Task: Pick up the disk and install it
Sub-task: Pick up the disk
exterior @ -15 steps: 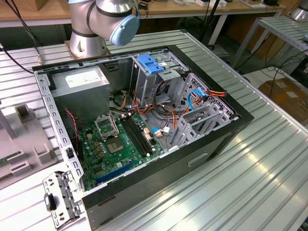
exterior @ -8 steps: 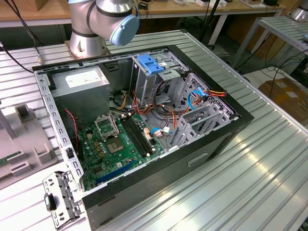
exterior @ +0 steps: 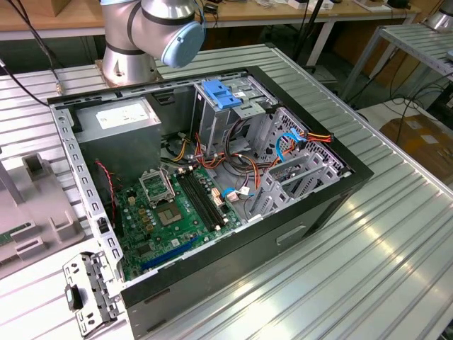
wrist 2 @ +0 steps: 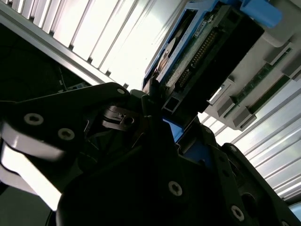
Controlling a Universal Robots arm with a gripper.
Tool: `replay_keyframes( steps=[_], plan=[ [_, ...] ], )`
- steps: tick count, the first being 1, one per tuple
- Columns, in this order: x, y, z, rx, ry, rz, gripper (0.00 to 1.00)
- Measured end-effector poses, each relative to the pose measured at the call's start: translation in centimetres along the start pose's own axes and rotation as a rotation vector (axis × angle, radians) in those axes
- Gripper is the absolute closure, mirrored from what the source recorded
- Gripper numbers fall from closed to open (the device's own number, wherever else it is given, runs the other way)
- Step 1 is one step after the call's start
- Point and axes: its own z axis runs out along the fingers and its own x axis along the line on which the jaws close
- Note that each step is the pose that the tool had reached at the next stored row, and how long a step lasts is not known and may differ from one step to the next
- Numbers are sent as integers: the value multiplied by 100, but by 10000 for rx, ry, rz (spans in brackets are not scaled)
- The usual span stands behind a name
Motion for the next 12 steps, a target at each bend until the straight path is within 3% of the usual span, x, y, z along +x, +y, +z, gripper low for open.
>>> replay_keyframes(
  steps=[12],
  plan=[
    [-10,3,-85,1,-23,-1,63]
  ],
)
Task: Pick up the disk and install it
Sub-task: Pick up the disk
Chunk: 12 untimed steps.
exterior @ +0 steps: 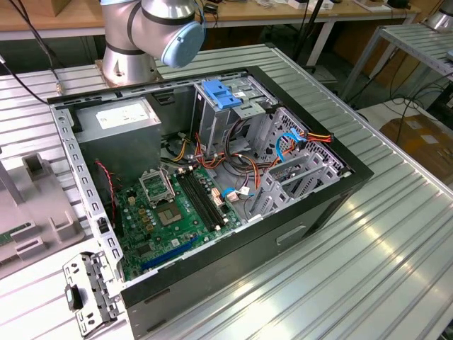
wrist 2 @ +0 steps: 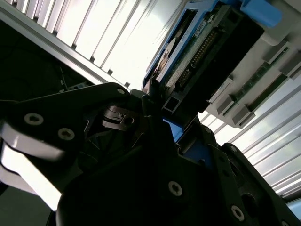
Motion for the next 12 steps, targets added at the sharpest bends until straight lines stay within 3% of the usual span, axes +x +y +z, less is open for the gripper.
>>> replay_keyframes(
  steps=[12],
  plan=[
    [-13,4,-109,2,-17,-1,63]
  ],
)
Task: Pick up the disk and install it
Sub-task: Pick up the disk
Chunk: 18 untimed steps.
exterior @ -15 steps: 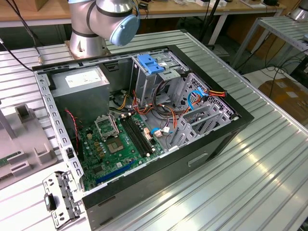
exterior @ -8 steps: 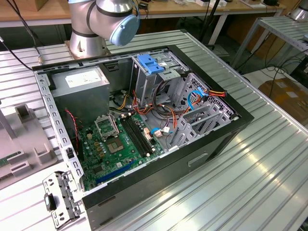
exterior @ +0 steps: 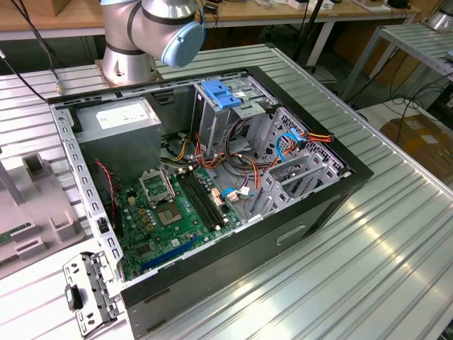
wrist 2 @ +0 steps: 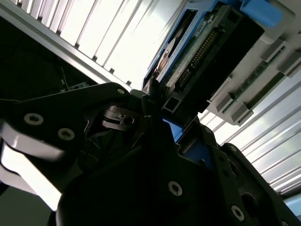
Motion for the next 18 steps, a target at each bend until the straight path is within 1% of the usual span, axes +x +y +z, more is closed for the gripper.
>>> replay_keyframes(
  steps=[7,18],
  plan=[
    [-7,2,-57,0,-7,0,63],
    [-21,7,-178,1,-12,0,63]
  ],
)
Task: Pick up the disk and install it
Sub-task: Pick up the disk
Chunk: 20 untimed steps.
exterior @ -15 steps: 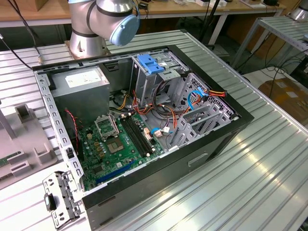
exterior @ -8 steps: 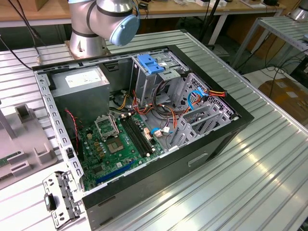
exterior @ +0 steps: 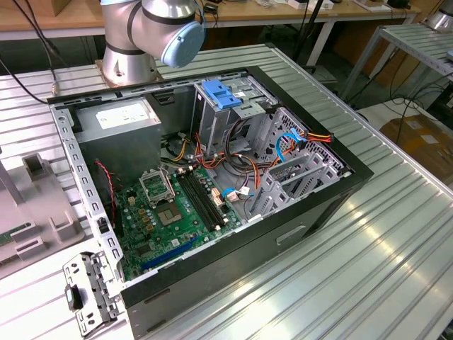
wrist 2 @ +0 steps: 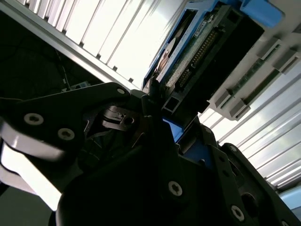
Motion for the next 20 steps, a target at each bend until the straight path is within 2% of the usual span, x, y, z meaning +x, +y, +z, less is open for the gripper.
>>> replay_keyframes(
  steps=[20],
  plan=[
    [-28,8,-232,0,-6,0,63]
  ],
)
